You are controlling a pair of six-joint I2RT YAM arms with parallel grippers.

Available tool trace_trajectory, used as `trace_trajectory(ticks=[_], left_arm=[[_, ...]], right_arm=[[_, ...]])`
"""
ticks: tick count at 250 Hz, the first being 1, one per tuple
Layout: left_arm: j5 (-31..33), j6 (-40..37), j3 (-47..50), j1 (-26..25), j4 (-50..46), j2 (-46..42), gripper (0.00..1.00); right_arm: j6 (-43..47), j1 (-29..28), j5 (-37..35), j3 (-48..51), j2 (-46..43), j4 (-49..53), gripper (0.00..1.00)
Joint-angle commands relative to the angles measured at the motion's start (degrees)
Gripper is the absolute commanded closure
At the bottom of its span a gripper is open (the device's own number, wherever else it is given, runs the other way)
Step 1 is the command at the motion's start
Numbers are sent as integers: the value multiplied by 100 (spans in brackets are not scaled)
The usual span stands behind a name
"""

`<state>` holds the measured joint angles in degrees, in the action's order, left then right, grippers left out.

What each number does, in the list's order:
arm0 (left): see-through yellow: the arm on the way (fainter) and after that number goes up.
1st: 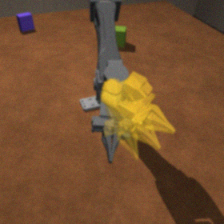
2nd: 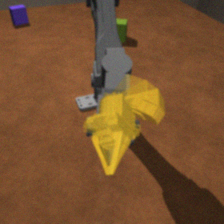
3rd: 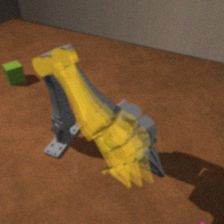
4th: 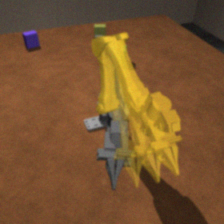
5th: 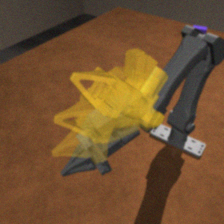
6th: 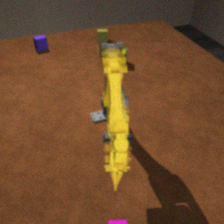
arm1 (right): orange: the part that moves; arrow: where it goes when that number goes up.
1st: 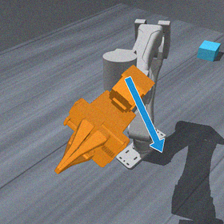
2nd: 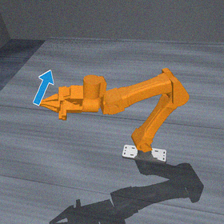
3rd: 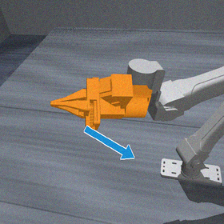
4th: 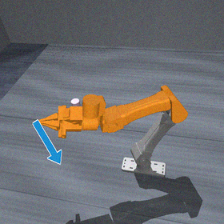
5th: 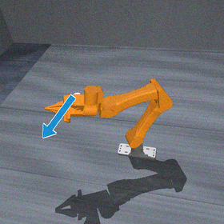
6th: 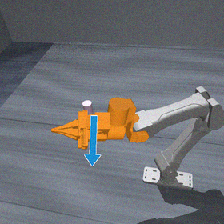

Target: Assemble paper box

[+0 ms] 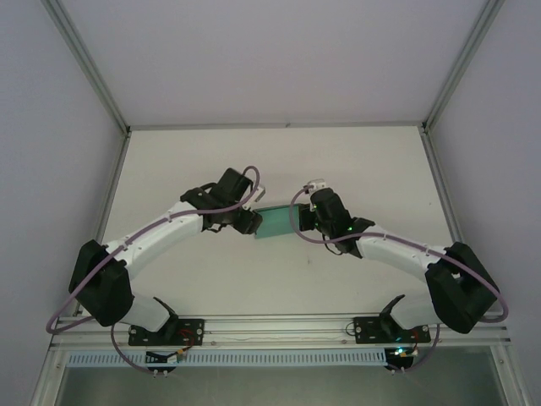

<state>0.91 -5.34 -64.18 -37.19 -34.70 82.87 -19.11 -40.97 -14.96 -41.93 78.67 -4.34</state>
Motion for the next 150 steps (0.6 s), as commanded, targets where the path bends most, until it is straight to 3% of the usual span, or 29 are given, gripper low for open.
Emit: trace_trajectory(ticks=[1, 21, 48, 100, 120, 150], left_arm=[[-150, 508, -7, 43, 360, 56, 54], [-205, 659, -67, 41, 441, 159, 64], [-367, 811, -87, 31, 493, 173, 71], [-146, 1102, -136, 34, 344, 262, 90], [-118, 1492, -253, 34, 207, 324, 98], [-81, 2346, -469, 34, -40, 405, 100]], right_arm=[[-164, -63, 195, 1, 232, 818, 94], [-196, -65, 173, -36, 262, 881, 94], [-213, -62, 187, -85, 293, 962, 94], [-282, -68, 195, -122, 293, 1040, 94], [-361, -71, 180, -147, 311, 1099, 93], [-529, -114, 85, -184, 359, 1163, 93]])
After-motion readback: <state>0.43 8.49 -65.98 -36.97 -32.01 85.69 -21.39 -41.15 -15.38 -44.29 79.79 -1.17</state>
